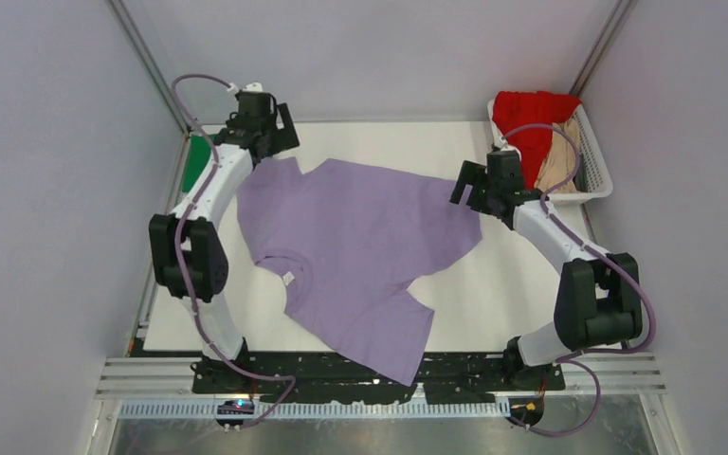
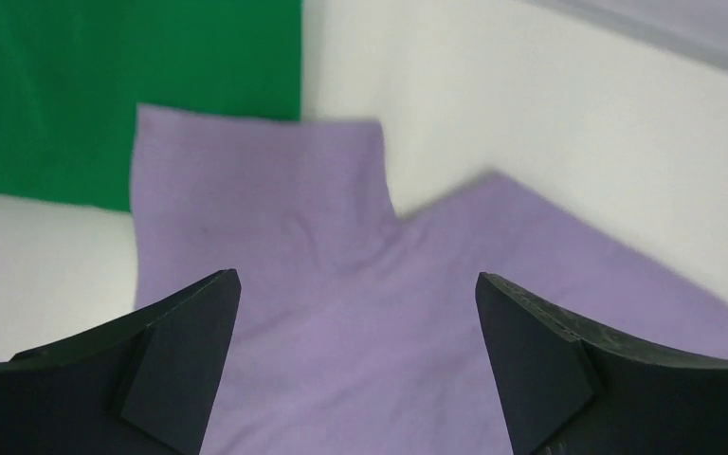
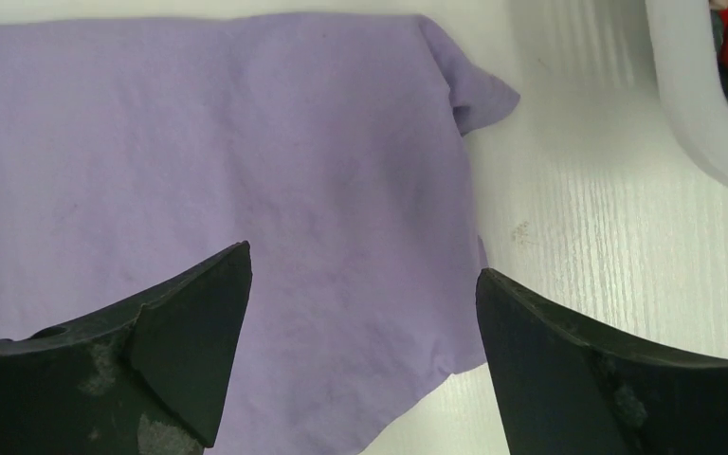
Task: Fold and stack the t-shirts
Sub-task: Flatten out the tshirt
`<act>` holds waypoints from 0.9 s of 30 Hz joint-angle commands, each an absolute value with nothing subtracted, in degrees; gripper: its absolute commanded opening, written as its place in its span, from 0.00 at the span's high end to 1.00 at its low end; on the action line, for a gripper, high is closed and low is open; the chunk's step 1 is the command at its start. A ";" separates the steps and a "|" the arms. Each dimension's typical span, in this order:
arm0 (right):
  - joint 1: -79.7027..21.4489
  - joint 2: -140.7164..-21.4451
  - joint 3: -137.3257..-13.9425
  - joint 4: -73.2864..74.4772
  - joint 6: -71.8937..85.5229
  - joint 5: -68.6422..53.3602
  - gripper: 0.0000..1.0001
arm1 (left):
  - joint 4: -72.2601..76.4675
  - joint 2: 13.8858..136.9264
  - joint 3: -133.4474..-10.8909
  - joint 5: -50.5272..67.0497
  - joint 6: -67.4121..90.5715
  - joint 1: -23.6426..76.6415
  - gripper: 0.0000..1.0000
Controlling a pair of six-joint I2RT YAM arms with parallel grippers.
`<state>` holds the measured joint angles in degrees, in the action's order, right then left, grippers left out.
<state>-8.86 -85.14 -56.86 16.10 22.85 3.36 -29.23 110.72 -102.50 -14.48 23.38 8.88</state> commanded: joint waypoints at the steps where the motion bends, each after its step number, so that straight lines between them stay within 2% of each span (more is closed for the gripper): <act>1: -8.86 -84.72 -60.14 10.78 21.32 1.82 0.05 | -25.23 96.41 -85.92 -4.72 26.66 12.93 0.00; 4: -8.85 -87.44 -61.55 9.90 19.83 -4.13 0.05 | -22.59 89.98 -71.24 0.72 28.54 17.39 0.00; 8: -8.97 -90.37 -63.18 10.21 19.20 -2.31 0.05 | -22.63 84.04 -58.34 4.88 32.89 23.13 0.00; 14: -8.58 -91.85 -63.85 13.39 20.25 10.20 0.05 | -18.91 82.27 -46.73 6.23 38.25 24.20 0.00; 18: -7.17 -94.78 -65.40 14.62 20.61 10.36 0.01 | -14.60 83.79 -43.49 5.63 39.58 21.47 0.00; 20: -7.02 -96.99 -66.86 15.16 20.03 8.60 0.07 | -9.19 84.34 -40.81 7.62 40.95 18.64 0.00; 24: -7.02 -101.44 -68.57 14.51 19.71 2.08 0.31 | -8.11 88.21 -41.23 13.12 42.61 12.04 0.00; 27: -7.95 -102.83 -69.82 15.50 18.95 -1.63 0.59 | -8.48 89.42 -43.26 12.24 41.89 9.70 0.00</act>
